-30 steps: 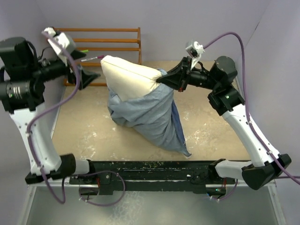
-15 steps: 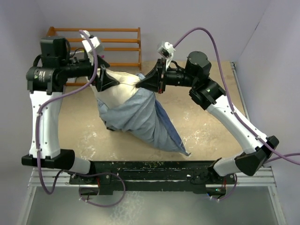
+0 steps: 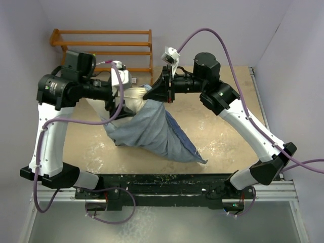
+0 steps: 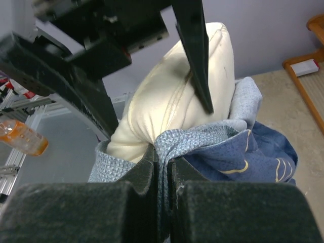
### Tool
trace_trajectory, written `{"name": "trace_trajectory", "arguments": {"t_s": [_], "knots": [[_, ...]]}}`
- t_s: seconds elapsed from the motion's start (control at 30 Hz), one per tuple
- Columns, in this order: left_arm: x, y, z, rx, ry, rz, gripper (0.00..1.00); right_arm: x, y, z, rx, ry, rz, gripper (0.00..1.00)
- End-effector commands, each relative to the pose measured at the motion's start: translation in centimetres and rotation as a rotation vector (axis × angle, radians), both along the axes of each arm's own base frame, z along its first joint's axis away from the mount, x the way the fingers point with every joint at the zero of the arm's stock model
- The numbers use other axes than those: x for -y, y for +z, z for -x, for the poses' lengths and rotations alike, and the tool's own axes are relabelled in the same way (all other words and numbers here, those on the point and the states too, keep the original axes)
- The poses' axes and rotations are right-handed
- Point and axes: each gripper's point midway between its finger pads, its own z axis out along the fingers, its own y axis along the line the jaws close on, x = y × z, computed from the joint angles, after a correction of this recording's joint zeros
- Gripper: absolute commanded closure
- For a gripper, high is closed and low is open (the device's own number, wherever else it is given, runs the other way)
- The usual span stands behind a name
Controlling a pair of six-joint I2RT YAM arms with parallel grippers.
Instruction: Remove the pillowcase from the pillow
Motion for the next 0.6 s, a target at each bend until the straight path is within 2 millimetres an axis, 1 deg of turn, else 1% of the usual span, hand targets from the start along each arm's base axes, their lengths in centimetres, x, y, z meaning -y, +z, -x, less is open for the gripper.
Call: {"name": "trace_trajectory", "arguments": {"t_s": [0.0, 0.07, 0.1, 0.13, 0.2, 0.23, 0.27, 0.3, 0.33, 0.37, 0.4, 0.5, 0.53, 0.57], "knots": [[-0.4, -3.6, 2.0, -0.042, -0.055, -0.111, 0.03, 0.3, 2.9, 0.0, 0.097, -0.012, -0.047, 1.0], [-0.7, -3.6, 1.8, -0.006, -0.036, -0.116, 0.1, 0.3, 3.2, 0.1, 0.102, -0.012, -0.049, 1.0], [-0.8, -3.5, 1.9, 0.006, -0.033, -0.117, 0.18, 0.3, 3.4, 0.1, 0.104, -0.018, -0.051, 1.0], [-0.8, -3.5, 1.9, 0.008, -0.032, -0.119, 0.3, 0.3, 3.4, -0.1, 0.101, -0.036, -0.05, 1.0], [-1.0, -3.4, 1.7, 0.019, -0.017, -0.127, 0.75, 0.5, 3.5, -0.6, 0.086, -0.077, -0.055, 1.0], [-1.2, -3.2, 1.4, 0.03, 0.004, -0.131, 0.93, 0.8, 3.4, -1.0, 0.076, -0.109, -0.057, 0.98], [-1.5, -3.0, 0.9, 0.055, 0.037, -0.137, 1.0, 1.1, 3.2, -1.6, 0.068, -0.148, -0.056, 0.95], [-1.9, -2.6, 0.5, 0.09, 0.074, -0.137, 1.0, 1.6, 3.0, -2.0, 0.051, -0.186, -0.059, 0.88], [-2.3, -2.3, 0.2, 0.126, 0.106, -0.14, 1.0, 2.0, 3.1, -2.3, 0.041, -0.215, -0.08, 0.75], [-2.7, -1.8, -0.1, 0.174, 0.137, -0.135, 1.0, 2.6, 3.0, -2.3, 0.023, -0.234, -0.101, 0.64], [-3.0, -1.5, -0.3, 0.212, 0.164, -0.131, 1.0, 3.1, 2.2, -2.2, -0.004, -0.245, -0.11, 0.59], [-3.7, -0.6, -0.3, 0.289, 0.206, -0.121, 1.0, 4.6, 3.0, -0.5, -0.007, -0.254, -0.197, 0.51], [-3.8, -0.5, -0.2, 0.289, 0.209, -0.12, 1.0, 5.2, 3.4, 0.3, -0.004, -0.25, -0.221, 0.51], [-3.8, -0.5, -0.1, 0.283, 0.208, -0.121, 1.0, 5.3, 3.2, 0.6, -0.014, -0.249, -0.227, 0.51]]}}
